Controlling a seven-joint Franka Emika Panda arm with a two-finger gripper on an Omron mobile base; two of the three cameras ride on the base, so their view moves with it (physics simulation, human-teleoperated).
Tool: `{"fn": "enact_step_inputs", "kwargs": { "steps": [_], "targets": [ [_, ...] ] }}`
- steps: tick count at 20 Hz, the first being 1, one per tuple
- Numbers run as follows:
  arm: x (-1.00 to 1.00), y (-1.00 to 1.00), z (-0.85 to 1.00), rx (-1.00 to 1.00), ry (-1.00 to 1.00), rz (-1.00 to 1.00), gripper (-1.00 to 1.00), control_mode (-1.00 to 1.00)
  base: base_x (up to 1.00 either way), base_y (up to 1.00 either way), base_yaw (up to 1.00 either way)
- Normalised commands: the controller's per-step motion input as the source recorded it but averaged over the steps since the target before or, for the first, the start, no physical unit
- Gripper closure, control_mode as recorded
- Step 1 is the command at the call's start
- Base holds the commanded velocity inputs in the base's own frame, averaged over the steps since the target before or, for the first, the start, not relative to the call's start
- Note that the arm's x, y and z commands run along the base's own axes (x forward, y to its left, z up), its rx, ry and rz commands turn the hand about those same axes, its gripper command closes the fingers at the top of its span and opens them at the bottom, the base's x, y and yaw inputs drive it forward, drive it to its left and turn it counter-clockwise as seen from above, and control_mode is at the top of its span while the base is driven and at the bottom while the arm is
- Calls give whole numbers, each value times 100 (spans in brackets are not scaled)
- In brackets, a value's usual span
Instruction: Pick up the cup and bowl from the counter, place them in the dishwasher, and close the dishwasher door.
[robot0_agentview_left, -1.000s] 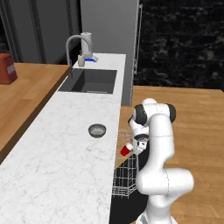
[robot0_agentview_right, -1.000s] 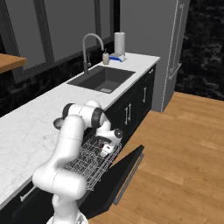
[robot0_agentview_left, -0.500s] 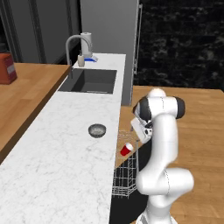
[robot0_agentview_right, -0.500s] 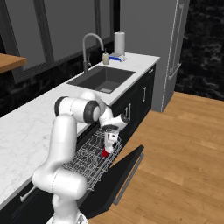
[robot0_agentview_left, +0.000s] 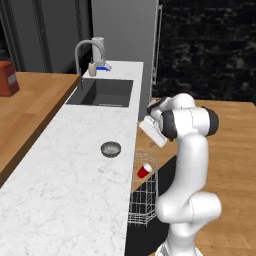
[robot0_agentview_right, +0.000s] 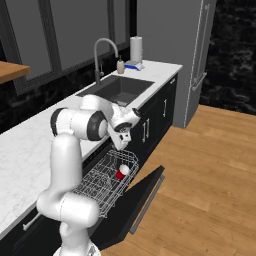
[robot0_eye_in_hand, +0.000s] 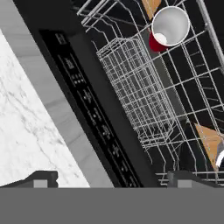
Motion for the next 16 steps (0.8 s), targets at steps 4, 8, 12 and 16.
{"fn": "enact_step_inputs", "kwargs": {
  "steps": [4, 8, 12, 16],
  "targets": [
    [-2, 100, 100, -25, -1, 41, -100, -100, 0, 0, 0],
    [-33, 100, 70, -29, 5, 37, -100, -100, 0, 0, 0],
    [-97, 49, 26, -25, 6, 40, -100, -100, 0, 0, 0],
    [-100, 5, 0, -21, 0, 46, -100, -100, 0, 0, 0]
  ]
}}
